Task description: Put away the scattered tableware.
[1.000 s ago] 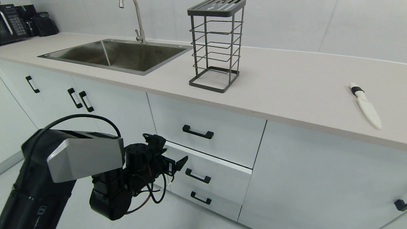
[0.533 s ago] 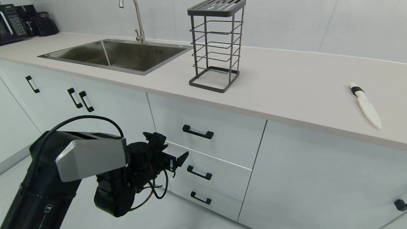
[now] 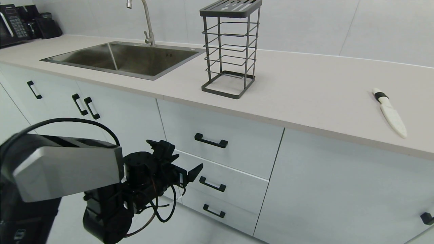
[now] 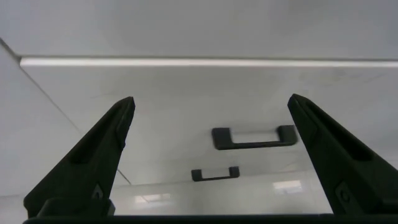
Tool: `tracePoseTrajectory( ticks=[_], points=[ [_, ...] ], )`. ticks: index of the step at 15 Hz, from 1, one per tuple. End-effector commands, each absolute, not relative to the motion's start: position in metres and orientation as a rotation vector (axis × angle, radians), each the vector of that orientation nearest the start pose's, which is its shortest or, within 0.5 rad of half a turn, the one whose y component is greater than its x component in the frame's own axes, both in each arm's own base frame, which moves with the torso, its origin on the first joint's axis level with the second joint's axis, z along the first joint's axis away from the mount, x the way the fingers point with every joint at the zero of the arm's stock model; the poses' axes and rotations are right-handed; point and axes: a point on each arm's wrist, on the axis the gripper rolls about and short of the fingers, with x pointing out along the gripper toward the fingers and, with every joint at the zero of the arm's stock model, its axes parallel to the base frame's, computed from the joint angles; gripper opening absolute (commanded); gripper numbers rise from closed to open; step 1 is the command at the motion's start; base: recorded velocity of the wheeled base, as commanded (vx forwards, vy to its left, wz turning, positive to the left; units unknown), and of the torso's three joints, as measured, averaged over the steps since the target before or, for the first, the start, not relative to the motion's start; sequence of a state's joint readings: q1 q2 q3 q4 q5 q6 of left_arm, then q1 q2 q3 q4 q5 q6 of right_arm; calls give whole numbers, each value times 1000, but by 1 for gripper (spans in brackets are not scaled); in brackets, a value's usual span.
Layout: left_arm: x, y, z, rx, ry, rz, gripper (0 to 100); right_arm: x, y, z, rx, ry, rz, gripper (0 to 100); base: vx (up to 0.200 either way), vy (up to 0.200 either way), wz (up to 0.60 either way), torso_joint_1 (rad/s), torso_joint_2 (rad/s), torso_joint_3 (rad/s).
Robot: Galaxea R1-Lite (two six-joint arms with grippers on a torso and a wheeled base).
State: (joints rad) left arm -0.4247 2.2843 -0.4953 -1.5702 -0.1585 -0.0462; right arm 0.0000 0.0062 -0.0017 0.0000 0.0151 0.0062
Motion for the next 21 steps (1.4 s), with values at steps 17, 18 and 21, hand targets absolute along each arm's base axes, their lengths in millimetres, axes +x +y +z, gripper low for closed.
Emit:
tracePoseTrajectory(
  ticks=[17, 18, 21],
  points=[
    [25, -9, 167, -30, -320, -364, 100, -22, 0, 76, 6, 6, 15, 100, 0, 0, 0, 0, 0, 0],
    [17, -6, 162, -24, -294, -320, 100, -22, 0, 76, 6, 6, 15, 100, 0, 0, 0, 0, 0, 0],
    [0, -4, 130, -23, -190, -307, 100, -22, 0, 76, 6, 6, 15, 100, 0, 0, 0, 0, 0, 0]
  ],
)
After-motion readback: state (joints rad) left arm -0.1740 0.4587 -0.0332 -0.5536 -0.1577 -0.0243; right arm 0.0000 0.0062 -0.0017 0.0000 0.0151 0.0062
